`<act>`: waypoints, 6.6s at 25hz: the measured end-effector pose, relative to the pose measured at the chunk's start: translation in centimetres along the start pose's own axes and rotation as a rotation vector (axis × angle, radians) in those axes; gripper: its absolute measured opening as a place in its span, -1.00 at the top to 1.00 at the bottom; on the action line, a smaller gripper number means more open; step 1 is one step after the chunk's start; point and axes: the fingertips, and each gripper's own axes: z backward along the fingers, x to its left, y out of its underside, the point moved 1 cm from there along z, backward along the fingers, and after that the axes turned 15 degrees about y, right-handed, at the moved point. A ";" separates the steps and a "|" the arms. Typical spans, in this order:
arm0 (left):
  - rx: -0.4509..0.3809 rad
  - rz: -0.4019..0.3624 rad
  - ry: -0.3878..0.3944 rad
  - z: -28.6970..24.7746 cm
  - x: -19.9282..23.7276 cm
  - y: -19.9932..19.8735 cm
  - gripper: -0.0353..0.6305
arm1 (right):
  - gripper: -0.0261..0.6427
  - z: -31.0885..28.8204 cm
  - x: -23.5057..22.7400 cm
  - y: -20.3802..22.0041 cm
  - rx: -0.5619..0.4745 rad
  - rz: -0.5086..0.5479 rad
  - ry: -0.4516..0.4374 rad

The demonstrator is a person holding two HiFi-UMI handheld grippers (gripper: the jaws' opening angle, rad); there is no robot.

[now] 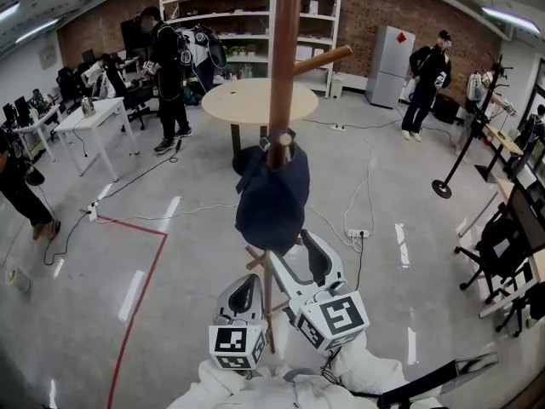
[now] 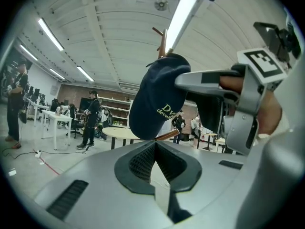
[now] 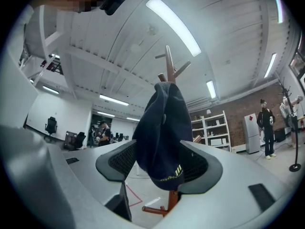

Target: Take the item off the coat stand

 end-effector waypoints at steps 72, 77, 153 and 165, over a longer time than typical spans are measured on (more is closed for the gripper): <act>0.026 0.005 -0.025 0.5 1.2 1.6 0.90 | 0.87 1.2 3.2 -6.7 -0.254 0.180 -0.071; 0.024 0.004 -0.024 0.5 1.0 1.6 0.90 | 0.87 1.6 3.3 -7.1 -0.269 0.185 -0.078; 0.011 -0.020 -0.176 1.3 0.6 2.3 0.90 | 0.87 6.5 -1.7 2.2 -0.023 0.135 -0.085; 0.010 -0.040 -0.130 2.6 0.1 1.1 0.90 | 0.87 6.8 -0.2 2.2 -0.018 0.111 -0.051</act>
